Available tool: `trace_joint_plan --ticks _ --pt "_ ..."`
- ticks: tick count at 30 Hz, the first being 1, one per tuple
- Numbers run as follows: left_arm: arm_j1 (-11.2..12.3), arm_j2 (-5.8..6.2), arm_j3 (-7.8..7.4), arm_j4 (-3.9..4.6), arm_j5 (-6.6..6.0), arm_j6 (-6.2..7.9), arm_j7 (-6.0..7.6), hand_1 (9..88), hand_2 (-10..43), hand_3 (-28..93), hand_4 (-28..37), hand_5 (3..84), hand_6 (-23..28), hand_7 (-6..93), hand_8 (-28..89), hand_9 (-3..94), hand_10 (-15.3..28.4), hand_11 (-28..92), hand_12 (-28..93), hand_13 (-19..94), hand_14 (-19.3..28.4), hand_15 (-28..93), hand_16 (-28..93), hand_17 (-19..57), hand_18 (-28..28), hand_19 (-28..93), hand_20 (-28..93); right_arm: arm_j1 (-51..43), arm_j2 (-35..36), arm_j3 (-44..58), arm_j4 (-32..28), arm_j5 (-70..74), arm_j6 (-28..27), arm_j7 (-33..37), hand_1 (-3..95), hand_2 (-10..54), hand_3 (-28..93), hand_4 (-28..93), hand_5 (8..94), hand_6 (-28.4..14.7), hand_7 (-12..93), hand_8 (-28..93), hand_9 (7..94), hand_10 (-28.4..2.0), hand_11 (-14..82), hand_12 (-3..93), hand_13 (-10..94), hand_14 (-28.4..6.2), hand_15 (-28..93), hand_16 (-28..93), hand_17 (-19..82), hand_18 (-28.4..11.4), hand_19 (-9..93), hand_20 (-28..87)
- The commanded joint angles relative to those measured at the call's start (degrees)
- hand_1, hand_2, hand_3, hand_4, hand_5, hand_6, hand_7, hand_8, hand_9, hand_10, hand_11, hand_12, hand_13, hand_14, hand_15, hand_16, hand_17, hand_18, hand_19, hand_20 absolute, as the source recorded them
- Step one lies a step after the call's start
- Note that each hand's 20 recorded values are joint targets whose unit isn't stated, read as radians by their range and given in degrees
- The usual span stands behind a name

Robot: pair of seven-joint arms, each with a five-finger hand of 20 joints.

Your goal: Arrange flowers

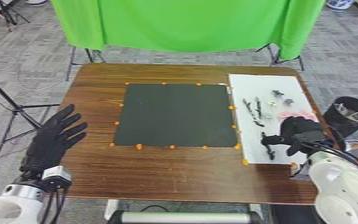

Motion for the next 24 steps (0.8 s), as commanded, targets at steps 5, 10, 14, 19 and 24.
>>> trace_joint_plan --ticks 5,10,14,19,24 --pt "0.5 -0.18 0.04 -0.16 0.03 -0.17 -0.49 25.9 -6.3 68 -24.1 26.7 2.7 20.7 -11 23.7 11.8 19 16 21 16.2 29 0 -9.4 22.6 43 8 -0.4 0.6 -1.7 1.3 -0.5 -2.2 1.9 19.6 -9.5 80 -28 61.1 0.4 47 -18 64.4 -12.2 54.4 32.9 58 -12.4 75 24 26 -21.1 84 35" --pt "0.0 -0.24 0.21 0.12 0.17 -0.61 -0.81 25.9 -6.2 68 -24.0 26.7 2.7 20.7 -11 23.8 11.8 19 16 21 16.3 29 0 -9.3 22.5 43 8 -0.1 0.8 -2.7 2.0 -0.9 -2.0 2.1 19.8 -9.5 80 -28 61.2 0.3 47 -18 64.3 -12.2 54.5 33.1 58 -12.4 75 24 26 -21.1 84 35" --pt "-0.3 -0.26 0.37 0.23 0.29 -0.66 -0.87 26.0 -6.2 68 -24.0 26.7 2.7 20.6 -11 23.7 11.7 19 16 21 16.3 29 0 -9.3 22.5 43 8 -0.1 1.3 -3.9 2.1 -1.4 -1.0 4.0 20.1 -9.5 80 -27 61.5 0.3 47 -18 64.4 -12.1 54.6 33.0 58 -12.3 75 24 27 -21.1 84 35" --pt "-0.7 -0.45 0.56 0.44 0.46 -1.01 -1.53 25.9 -6.2 68 -24.0 26.8 2.7 20.7 -11 23.8 11.8 19 16 21 16.3 29 0 -9.3 22.5 43 8 0.5 1.3 -4.8 2.6 -1.9 -0.9 4.6 20.2 -9.5 80 -27 61.8 0.5 47 -18 64.8 -11.9 55.7 33.5 59 -12.2 76 25 27 -21.2 85 35" --pt "-0.5 -0.31 0.50 0.29 0.47 -0.98 -1.35 26.0 -6.2 68 -24.1 26.7 2.7 20.7 -11 23.8 11.9 19 16 21 16.3 30 0 -9.4 22.5 43 8 0.7 1.4 -5.8 3.4 -2.1 -0.5 4.6 20.6 -9.5 80 -27 62.0 0.6 48 -18 64.9 -11.9 56.2 34.0 59 -12.3 76 25 27 -21.3 86 35"
